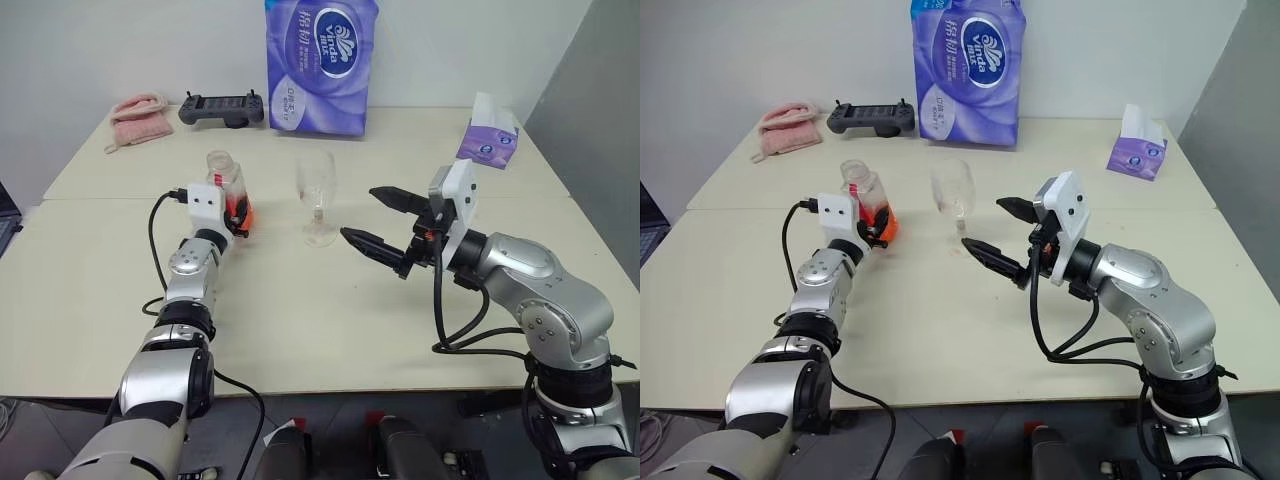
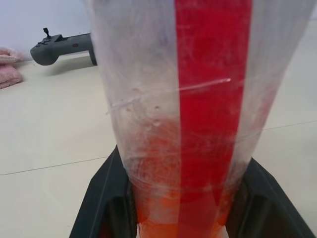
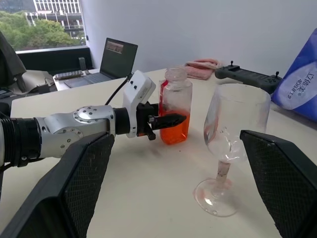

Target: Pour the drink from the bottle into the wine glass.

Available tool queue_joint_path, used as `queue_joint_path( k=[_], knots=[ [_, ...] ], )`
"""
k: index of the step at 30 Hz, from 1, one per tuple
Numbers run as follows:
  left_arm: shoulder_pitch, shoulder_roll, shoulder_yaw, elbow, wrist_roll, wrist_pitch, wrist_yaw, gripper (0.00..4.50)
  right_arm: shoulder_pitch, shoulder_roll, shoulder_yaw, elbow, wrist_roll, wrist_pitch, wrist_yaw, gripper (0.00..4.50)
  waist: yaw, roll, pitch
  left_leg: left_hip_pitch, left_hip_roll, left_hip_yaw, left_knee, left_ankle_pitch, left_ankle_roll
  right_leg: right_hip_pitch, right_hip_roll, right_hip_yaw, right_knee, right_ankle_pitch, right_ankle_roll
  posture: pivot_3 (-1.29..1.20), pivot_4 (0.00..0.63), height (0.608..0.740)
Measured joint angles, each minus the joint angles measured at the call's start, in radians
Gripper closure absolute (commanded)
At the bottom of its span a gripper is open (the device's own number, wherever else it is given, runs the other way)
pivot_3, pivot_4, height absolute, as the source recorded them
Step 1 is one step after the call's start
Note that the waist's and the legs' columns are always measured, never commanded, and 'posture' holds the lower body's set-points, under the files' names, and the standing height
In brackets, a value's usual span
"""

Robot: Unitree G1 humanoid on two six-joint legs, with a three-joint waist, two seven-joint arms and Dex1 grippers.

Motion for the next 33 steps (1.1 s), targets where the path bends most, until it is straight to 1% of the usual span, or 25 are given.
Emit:
queue_joint_path(
  k=[5, 8, 12, 15, 23, 28, 33],
  knots=[
    [-0.021, 0.051, -0.075, -0.055, 0.064, 0.041, -0.067, 2.81, -0.005, -0.003, -0.012, 0.0, -0.011, -0.021, -0.009, 0.0, 0.001, 0.0, 0.0, -0.002, -0.003, -0.001, 0.0, 0.0, 0.0, -0.001, 0.001, -0.001, 0.0, 0.0, 0.0, 0.0, 0.15, 0.74],
    [-0.072, 0.078, -0.126, -0.111, 0.107, 0.069, -0.113, 2.81, -0.03, 0.003, -0.014, 0.01, -0.051, -0.07, -0.03, 0.0, 0.003, -0.001, 0.0, -0.003, -0.004, -0.002, 0.0, 0.0, 0.0, -0.001, 0.001, -0.002, 0.0, 0.0, 0.0, 0.0, 0.15, 0.74],
    [-0.152, 0.126, -0.193, -0.176, 0.177, 0.064, -0.166, 2.81, -0.049, 0.019, -0.011, 0.055, -0.107, -0.147, -0.046, 0.0, 0.004, 0.0, 0.0, -0.003, -0.004, -0.001, 0.0, 0.001, 0.001, -0.001, 0.0, -0.001, 0.0, -0.001, 0.001, 0.0, 0.15, 0.74],
    [-0.189, 0.136, -0.236, -0.195, 0.222, 0.056, -0.194, 2.81, -0.05, 0.029, -0.001, 0.096, -0.135, -0.182, -0.038, 0.0, 0.004, 0.0, 0.0, -0.002, -0.005, -0.001, 0.0, 0.001, 0.001, -0.001, 0.0, -0.001, 0.0, -0.001, 0.001, 0.0, 0.15, 0.74],
    [-0.277, 0.173, -0.37, -0.192, 0.387, -0.052, -0.213, 2.81, -0.068, 0.045, 0.004, 0.15, -0.175, -0.265, -0.017, 0.0, 0.003, -0.001, 0.001, -0.003, -0.005, -0.001, 0.0, 0.001, 0.001, -0.002, 0.001, -0.001, 0.0, -0.001, 0.001, 0.0, 0.15, 0.74],
    [-0.345, 0.195, -0.427, -0.174, 0.485, -0.121, -0.17, 2.81, -0.052, 0.053, 0.008, 0.161, -0.196, -0.318, -0.011, 0.0, 0.003, -0.001, 0.001, -0.003, -0.005, -0.001, 0.0, 0.001, 0.001, -0.002, 0.0, -0.001, 0.0, -0.001, 0.001, 0.0, 0.15, 0.74],
    [-0.364, 0.218, -0.471, -0.124, 0.567, -0.16, -0.13, 2.81, -0.012, 0.078, 0.012, 0.17, -0.214, -0.369, -0.015, 0.0, 0.002, -0.001, 0.001, -0.003, -0.005, -0.001, 0.0, 0.001, 0.001, -0.002, 0.001, -0.001, 0.0, -0.001, 0.001, 0.0, 0.15, 0.74]
  ],
)
